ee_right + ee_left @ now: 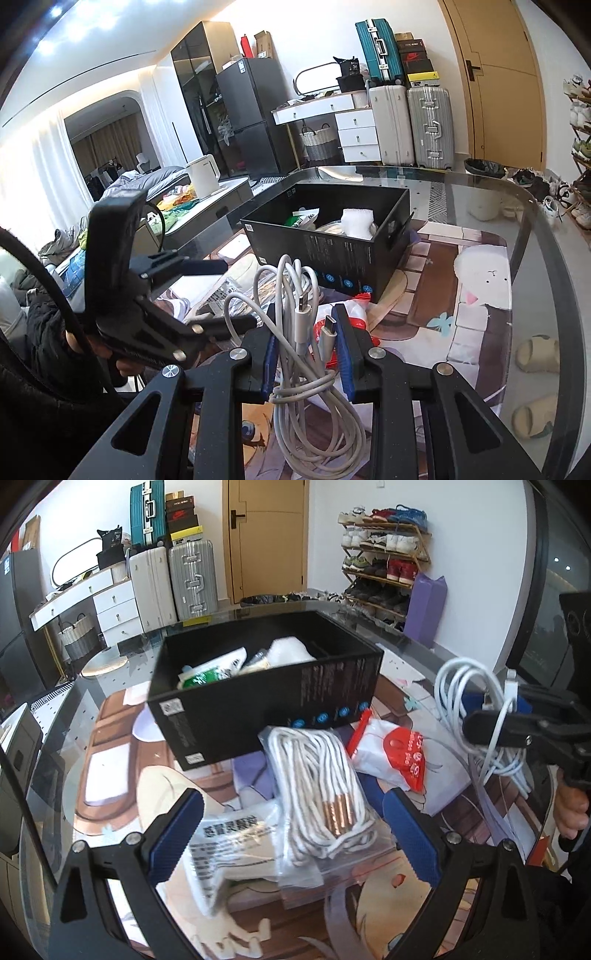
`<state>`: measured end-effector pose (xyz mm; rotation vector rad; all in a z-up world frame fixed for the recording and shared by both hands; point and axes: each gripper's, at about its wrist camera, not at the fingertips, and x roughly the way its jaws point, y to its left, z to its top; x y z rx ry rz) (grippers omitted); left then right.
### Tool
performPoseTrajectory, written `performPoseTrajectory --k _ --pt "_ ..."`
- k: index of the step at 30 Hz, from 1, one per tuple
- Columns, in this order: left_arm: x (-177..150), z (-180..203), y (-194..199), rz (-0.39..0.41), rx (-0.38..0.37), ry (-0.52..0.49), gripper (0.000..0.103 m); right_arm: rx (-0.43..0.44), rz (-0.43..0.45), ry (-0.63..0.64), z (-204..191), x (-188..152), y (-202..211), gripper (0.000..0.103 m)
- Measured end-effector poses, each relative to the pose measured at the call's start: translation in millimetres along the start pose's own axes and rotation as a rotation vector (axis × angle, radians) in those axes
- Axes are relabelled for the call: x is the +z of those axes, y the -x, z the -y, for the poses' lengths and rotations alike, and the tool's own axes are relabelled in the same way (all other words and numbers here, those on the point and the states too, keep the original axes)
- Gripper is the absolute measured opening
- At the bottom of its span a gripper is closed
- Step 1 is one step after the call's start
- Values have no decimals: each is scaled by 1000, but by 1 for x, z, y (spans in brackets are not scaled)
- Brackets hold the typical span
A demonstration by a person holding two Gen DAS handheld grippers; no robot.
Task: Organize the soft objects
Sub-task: 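Close the left tool on the bagged white rope while the right tool lifts the cable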
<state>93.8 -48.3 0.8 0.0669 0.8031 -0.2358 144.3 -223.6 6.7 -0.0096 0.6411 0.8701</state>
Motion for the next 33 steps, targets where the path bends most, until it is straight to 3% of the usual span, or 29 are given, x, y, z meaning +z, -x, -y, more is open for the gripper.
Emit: performPoseTrajectory --k 8,12,16,26,29,33 --pt "-5 13 -12 -33 20 -35 95 -4 -3 -2 1 -1 2 27" --pt "-7 15 -17 -66 5 -37 71 -4 -7 -1 1 -2 2 27" --pt "-6 16 -14 -51 -17 -49 53 -3 -5 3 0 -1 2 27" --pt "-4 8 1 -19 -88 -43 33 -12 20 0 0 0 8 27" --pt "-3 7 8 -4 -103 -44 21 -16 25 -2 0 2 9 27" --pt "-2 8 12 1 -106 -56 20 -20 26 -3 0 2 10 27"
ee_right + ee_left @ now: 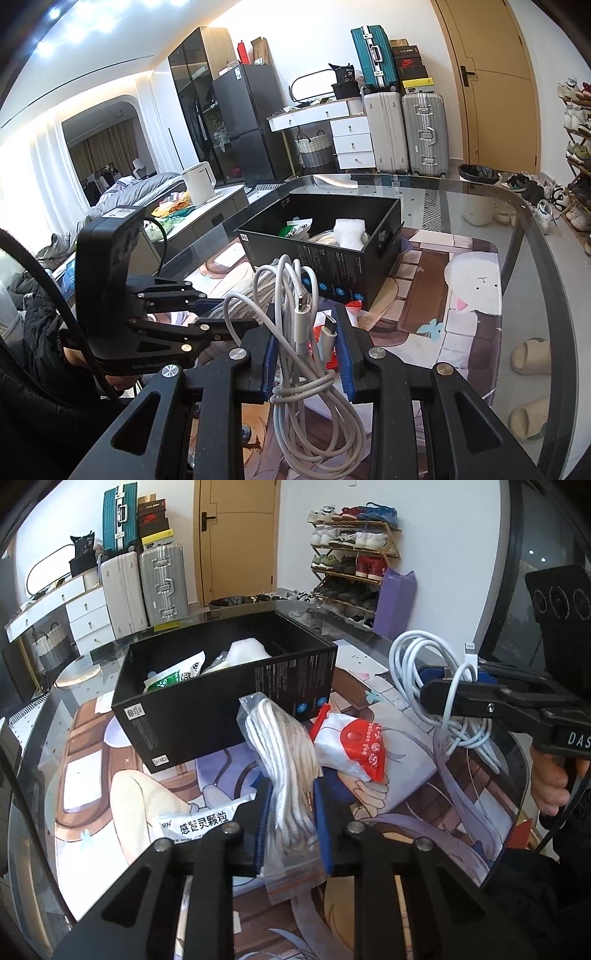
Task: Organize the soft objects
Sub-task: 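Close the left tool on the bagged white rope while the right tool lifts the cable, then lift the rope bag with the left tool while the right tool carries the cable toward the box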
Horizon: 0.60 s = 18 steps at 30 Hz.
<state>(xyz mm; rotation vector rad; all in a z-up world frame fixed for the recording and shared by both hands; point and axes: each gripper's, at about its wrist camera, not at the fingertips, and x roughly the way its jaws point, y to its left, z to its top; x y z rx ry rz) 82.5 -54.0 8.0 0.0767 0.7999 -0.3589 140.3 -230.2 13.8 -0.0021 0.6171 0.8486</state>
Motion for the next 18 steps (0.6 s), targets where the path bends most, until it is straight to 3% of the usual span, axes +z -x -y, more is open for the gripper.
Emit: performPoseTrajectory --k 6,8,10,18 --pt "1 -6 -7 -20 10 42 28 5 -3 7 -1 1 1 27" --pt "3 -8 -10 -27 29 55 36 5 -4 8 -1 1 0 27" --pt "3 -10 -11 -27 46 64 53 5 -4 8 -2 1 0 27" --pt "2 -5 -22 -46 41 77 56 6 -17 3 0 -1 -4 27"
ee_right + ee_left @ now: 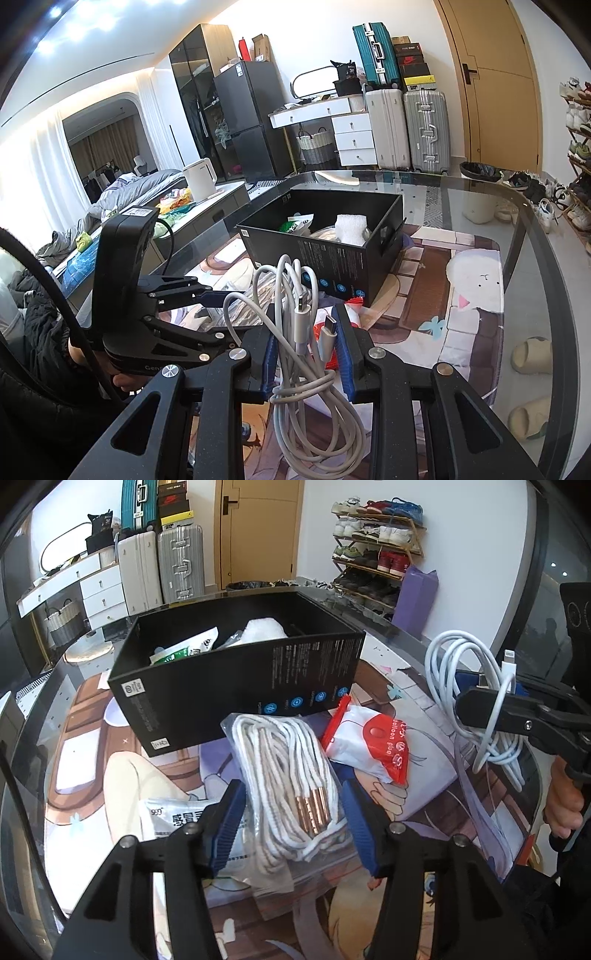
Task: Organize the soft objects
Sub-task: 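Lift the rope bag with the left tool while the right tool carries the cable toward the box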
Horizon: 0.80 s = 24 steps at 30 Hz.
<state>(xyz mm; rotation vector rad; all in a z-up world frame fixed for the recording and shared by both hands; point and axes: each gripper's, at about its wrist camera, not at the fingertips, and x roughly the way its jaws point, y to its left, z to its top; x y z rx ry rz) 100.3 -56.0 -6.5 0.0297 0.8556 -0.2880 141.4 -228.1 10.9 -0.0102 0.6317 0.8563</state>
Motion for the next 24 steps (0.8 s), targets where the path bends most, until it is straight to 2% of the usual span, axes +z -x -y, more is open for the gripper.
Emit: performPoseTrajectory --k 6,9,11,12,16,19,24 --pt "-1 9 -6 -12 31 -30 64 4 -9 -1 -1 0 -2 27" --pt "-2 14 -8 -18 48 -45 64 6 -10 0 0 0 -3 27" --pt "-3 16 -8 -13 39 -51 61 5 -10 1 0 0 -3 27" --pt "-3 16 -8 -9 32 -56 51 6 -11 1 0 0 -3 27" --pt "-3 18 -4 6 7 -69 35 4 -8 5 -1 0 -3 27" --pt "-3 17 2 14 -24 -69 29 5 -5 6 -1 0 -3 27" --pt "-1 13 17 42 -53 -61 25 5 6 2 0 1 -1 27"
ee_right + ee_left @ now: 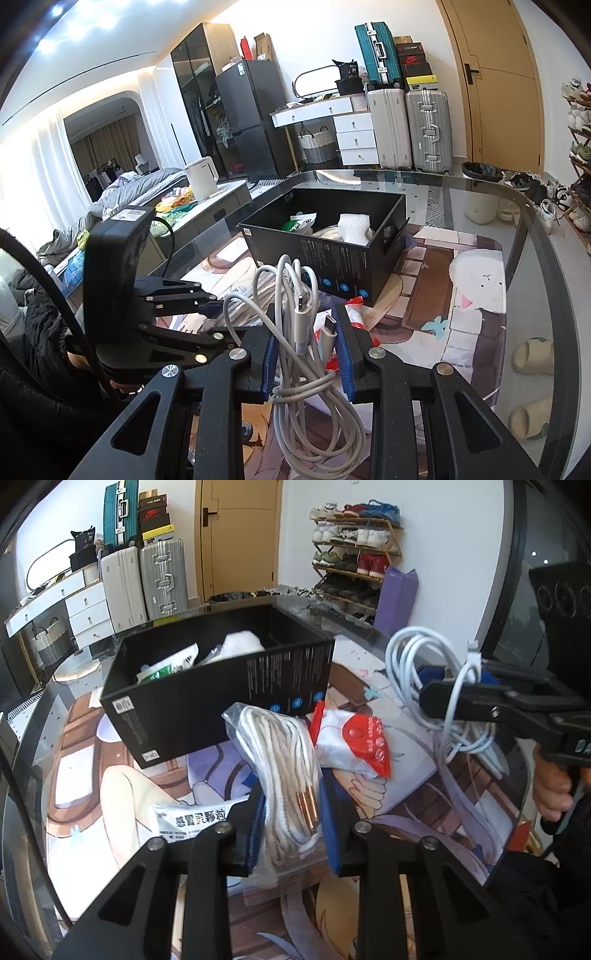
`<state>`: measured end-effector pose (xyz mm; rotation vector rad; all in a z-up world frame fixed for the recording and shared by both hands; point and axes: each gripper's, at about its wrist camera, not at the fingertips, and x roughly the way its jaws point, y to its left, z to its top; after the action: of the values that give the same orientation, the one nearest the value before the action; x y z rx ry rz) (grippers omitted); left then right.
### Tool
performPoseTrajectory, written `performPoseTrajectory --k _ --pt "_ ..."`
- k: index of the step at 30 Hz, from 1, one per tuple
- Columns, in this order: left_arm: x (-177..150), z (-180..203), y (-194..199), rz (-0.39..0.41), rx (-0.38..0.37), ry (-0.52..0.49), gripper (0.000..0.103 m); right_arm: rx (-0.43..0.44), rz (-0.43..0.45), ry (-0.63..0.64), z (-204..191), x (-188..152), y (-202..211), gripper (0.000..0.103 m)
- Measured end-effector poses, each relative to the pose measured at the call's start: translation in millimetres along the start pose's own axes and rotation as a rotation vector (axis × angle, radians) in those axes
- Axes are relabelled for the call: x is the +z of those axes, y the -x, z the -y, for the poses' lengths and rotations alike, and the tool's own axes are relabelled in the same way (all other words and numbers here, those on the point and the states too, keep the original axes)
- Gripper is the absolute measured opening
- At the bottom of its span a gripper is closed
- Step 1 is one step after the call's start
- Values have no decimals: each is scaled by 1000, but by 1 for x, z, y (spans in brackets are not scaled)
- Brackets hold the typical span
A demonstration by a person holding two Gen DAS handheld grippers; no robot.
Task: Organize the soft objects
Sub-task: 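Lift the rope bag with the left tool while the right tool carries the cable toward the box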
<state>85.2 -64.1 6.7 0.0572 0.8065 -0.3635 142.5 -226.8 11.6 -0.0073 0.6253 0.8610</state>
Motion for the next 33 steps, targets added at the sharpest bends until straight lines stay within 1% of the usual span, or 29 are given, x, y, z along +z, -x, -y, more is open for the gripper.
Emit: performPoseTrajectory --k 1,7,20,33 --pt "0 -1 4 8 -4 1 22 -2 3 0 0 1 0 27" --pt "3 -7 17 38 -12 8 18 -1 19 4 -1 2 4 27" --pt "14 -24 55 145 -8 41 17 -25 64 1 -4 12 10 27" --pt "45 -54 69 239 42 95 17 -81 136 -74 4 62 8 27"
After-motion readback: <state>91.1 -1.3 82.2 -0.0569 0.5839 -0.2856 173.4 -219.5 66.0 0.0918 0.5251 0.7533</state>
